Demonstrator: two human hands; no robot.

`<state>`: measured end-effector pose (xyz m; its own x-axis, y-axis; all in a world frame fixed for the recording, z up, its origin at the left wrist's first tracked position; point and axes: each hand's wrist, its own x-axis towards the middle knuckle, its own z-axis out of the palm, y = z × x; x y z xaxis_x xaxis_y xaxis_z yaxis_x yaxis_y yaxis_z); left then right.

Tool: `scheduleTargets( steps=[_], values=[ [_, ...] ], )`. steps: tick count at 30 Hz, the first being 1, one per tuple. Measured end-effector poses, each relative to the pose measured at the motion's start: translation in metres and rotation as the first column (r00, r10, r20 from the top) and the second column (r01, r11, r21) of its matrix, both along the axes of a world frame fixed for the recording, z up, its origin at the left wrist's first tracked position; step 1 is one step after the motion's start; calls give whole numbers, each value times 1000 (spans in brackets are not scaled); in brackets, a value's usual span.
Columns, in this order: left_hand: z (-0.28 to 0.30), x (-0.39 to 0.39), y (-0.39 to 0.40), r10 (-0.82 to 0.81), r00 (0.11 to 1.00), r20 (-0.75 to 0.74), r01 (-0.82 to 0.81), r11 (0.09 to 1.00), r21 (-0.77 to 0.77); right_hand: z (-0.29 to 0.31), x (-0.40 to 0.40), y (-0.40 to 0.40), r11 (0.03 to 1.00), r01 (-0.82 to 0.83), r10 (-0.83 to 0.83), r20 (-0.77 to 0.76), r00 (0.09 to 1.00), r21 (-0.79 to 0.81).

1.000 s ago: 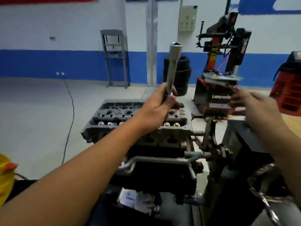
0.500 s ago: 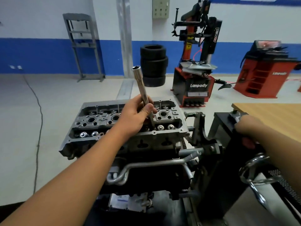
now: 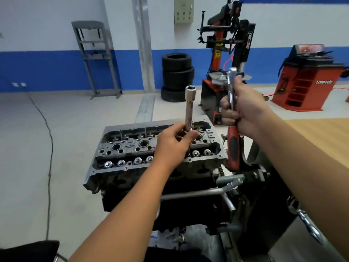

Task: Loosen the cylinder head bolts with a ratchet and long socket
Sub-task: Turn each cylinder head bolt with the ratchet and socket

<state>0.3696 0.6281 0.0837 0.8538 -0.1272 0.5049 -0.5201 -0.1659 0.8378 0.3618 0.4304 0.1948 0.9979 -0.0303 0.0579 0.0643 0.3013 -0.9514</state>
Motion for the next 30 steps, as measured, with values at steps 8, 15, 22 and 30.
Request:
scheduleTargets(
  steps=[8,15,22,30],
  values=[
    [0,-8,11,-114,987,-113,117,993,23,34,-18,11,939,-181,228,136,964,-292],
    [3,-12,7,-92,984,-155,99,994,36,52,-25,10,717,171,172,409,896,-676],
    [1,-11,5,-62,985,-158,73,995,62,49,-35,20,267,578,263,635,726,-771],
    [-5,-6,4,-79,985,-153,88,995,55,48,-50,26,-98,785,369,710,600,-612]
  ],
)
